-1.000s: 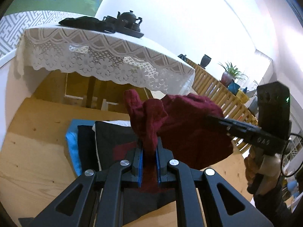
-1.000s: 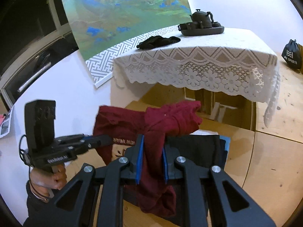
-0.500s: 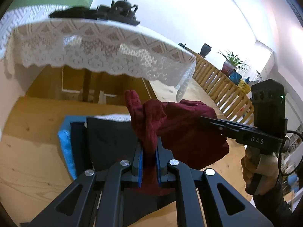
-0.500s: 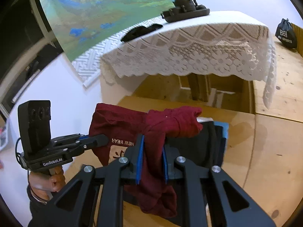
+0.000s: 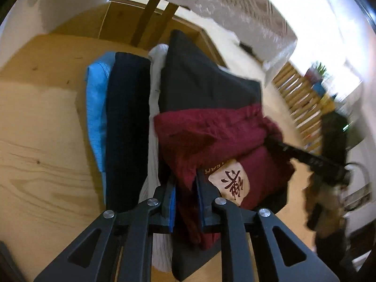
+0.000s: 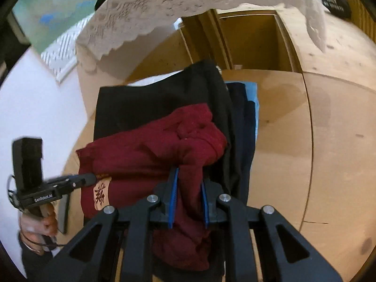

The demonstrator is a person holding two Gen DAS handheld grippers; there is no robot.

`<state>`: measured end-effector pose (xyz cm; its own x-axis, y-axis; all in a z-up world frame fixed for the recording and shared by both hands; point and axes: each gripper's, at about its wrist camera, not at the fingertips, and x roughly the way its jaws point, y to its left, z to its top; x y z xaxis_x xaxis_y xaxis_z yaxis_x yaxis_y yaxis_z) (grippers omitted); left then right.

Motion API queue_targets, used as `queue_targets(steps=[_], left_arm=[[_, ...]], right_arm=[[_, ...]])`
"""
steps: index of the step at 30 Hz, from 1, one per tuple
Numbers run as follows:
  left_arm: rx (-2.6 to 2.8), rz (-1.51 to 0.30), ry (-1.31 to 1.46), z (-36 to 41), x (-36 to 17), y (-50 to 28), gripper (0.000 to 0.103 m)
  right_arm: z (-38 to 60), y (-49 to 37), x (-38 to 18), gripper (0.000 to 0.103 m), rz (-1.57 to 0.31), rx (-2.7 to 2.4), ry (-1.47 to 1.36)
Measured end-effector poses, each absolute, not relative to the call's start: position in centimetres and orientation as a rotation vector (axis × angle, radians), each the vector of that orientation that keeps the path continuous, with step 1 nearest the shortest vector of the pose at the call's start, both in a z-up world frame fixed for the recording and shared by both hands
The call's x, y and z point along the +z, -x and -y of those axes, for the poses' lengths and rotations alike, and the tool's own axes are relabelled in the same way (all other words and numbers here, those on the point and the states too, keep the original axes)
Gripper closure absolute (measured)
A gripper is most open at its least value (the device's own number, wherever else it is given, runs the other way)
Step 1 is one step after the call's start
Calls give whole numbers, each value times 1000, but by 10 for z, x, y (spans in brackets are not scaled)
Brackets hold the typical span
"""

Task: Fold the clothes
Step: 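Carry the folded shirt with both grippers onto the stack of dark clothes, then lower the shirt onto the stack, open both grippers and smooth it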

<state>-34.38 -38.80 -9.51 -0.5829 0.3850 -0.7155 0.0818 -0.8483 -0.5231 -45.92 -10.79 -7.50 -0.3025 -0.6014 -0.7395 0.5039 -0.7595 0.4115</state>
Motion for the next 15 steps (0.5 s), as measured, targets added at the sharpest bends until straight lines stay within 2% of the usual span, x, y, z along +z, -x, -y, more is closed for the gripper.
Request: queue_targets(steps=[2,5,10,12,15], left_arm=[[2551,752,1321,391,-86,344,83],[2593,712,1279,395,-67,342,83],[2655,690,1197,401,-42,326,79],[2643,686,1158,393,-36,317,74],[2584,627,1179,368,-39,320,74]], right_arm=[[108,459,-69,81,117,-2098,-1257],[104,451,-55,73,86,-2108,-1257],[67,427,-24,72,163,-2140,-1121],[65,426,-18,72,194,-2073,-1100],[80,431,-17,72,168,-2030,-1108]])
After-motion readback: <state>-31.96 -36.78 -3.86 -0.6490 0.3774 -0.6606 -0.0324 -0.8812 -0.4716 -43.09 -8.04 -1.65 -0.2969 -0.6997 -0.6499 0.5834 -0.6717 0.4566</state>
